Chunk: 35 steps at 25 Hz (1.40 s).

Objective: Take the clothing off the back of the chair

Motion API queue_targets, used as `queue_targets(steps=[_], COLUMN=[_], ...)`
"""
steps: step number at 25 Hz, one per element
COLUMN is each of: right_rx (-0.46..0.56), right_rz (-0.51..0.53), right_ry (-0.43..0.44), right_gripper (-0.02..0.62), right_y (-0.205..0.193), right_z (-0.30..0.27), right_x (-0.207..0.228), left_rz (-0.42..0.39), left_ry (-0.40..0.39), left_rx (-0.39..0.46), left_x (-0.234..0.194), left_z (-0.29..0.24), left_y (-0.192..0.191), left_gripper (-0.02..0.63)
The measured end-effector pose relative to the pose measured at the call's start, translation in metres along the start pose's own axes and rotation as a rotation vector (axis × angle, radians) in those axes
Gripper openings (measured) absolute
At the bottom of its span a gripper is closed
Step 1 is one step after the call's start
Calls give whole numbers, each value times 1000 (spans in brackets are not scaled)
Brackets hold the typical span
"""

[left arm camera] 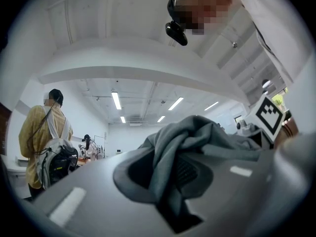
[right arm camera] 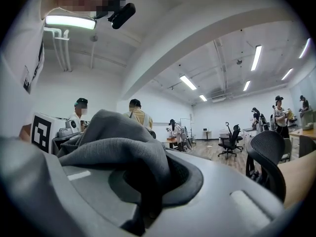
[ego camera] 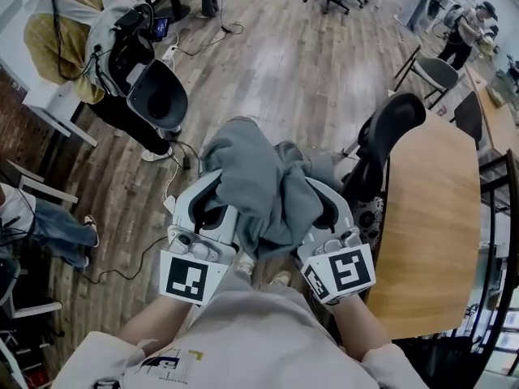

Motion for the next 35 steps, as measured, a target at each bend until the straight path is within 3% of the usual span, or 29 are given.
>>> queue_targets(steps=[7,19,35], right_rx=[-26,-18,-18], right_rz=[-11,-12,-11], right_ry=[-28,-40,-57], right_gripper=[29,29,29], right_y=[-13,-6,-26], right_z=[13,19,19], right_x=[4,15,-14], left_rz=[43,51,71], left_ry=[-11,-25,-37], left_rx=[-33,-21,-18], left_x=[11,20,6], left_z=[4,-6,23], left_y=[-15,-14,-26], left_gripper=[61,61,61])
Point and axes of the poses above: the fingertips, and each gripper's own axes: z backward along the fingers, x to its right, y out of its top, the point moved 1 cm from there along z, backward along the fingers, and after that the axes turned 14 degrees about x, right-handed, at the moved point
